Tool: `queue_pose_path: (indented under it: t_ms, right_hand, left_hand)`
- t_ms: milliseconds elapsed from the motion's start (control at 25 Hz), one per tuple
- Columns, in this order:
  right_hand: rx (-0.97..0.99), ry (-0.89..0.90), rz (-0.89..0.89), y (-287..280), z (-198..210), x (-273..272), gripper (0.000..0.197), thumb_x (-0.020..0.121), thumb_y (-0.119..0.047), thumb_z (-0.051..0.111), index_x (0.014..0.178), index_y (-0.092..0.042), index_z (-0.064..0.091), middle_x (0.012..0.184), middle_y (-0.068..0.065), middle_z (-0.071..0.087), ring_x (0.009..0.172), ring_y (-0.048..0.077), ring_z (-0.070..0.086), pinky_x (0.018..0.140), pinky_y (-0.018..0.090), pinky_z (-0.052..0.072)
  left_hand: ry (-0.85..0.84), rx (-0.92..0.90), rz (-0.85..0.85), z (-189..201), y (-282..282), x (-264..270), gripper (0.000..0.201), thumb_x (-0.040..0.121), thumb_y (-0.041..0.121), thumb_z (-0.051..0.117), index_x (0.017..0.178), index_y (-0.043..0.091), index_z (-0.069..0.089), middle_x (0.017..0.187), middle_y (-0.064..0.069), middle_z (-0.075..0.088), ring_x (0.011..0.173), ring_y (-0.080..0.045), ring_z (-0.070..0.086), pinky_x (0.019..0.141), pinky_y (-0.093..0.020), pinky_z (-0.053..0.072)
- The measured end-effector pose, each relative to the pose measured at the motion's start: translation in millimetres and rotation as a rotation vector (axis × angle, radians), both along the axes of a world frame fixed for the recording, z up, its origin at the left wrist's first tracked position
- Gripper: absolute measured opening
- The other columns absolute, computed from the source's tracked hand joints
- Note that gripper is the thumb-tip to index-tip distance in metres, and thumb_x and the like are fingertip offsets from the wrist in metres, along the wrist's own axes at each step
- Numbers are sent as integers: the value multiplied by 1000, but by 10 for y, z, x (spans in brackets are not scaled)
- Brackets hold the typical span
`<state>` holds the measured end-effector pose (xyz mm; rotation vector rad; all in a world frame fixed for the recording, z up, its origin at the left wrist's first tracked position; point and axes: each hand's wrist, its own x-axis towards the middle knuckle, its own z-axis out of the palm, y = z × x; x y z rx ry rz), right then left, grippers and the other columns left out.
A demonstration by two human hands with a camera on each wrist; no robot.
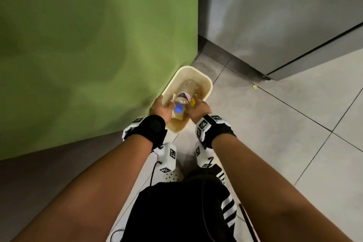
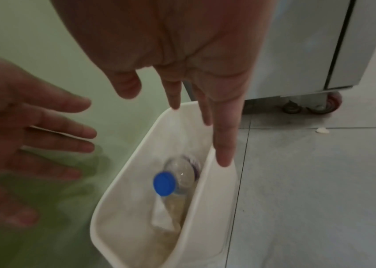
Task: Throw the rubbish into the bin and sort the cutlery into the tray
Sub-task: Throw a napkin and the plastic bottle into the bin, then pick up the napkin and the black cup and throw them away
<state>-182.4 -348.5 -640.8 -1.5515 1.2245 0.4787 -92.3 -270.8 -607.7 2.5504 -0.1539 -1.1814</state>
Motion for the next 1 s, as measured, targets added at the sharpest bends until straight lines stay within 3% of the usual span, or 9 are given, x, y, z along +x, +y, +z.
queue_pose_path:
  t_ms: [80,240,320,480,560,680,800,920,1000]
  right_hand:
    - [-70,19,63,-5,283,-117,49,90,-23,49,138,-15,42,134,20,51,123,33,49,100,34,42]
    - [-98,12,98,-21,1230,-314,38,89,-19,50,126,-13,53,126,15,60,117,31,55,98,34,44]
    - [-124,-21,102,-62,1584,-320,36,88,-17,51,123,-11,55,122,14,63,114,31,57,95,32,45]
    - [-228,-101,205,-160,2786,-340,33,88,-14,49,120,-11,57,121,14,64,111,29,59,92,28,45]
    - [-312,-139,305,-198,3354,-308,34,89,-10,45,120,-13,58,124,15,63,113,30,59,96,30,45]
    - [-424,-225,472,-239,4199,-210,35,88,-6,43,117,-13,60,122,18,64,112,32,60,95,35,47]
    - [-499,-347,647,-193,5044,-26,32,90,-11,46,119,-12,58,115,18,66,107,31,61,87,30,47]
    - [-539,-539,708,-26,5698,249,30,90,-13,49,118,-10,59,97,11,67,93,29,62,68,18,36]
    - [-532,-652,714,123,5922,455,27,90,-14,51,115,-10,60,87,4,60,78,23,56,65,15,32]
  left_hand:
    - [-3,-32,-4,303,34,-39,52,92,21,52,141,11,40,147,-11,44,135,-23,43,108,-23,29]
    - [34,-95,-80,1241,70,-214,39,91,15,53,129,10,55,138,-8,56,127,-21,50,94,-14,30]
    - [48,-126,-86,1577,8,-280,36,90,15,53,126,11,58,134,-7,59,125,-20,52,93,-14,31]
    - [48,-293,-49,2784,-9,-432,30,92,7,49,120,4,61,127,-12,63,118,-26,57,97,-19,37]
    - [12,-399,-46,3395,26,-485,28,92,4,48,116,2,62,120,-16,65,108,-30,61,93,-21,43]
    - [-78,-503,-56,4234,162,-483,29,91,7,50,118,7,61,105,-5,67,88,-17,62,83,-17,45]
    - [-216,-613,8,4976,471,-377,28,90,12,55,117,11,61,88,11,59,72,8,55,70,1,42]
    - [-381,-674,141,5540,877,-212,19,88,15,58,105,20,66,83,13,61,59,14,54,61,6,40]
    - [-481,-682,248,5772,1163,-85,15,88,17,59,98,26,64,81,18,60,54,14,53,56,4,39]
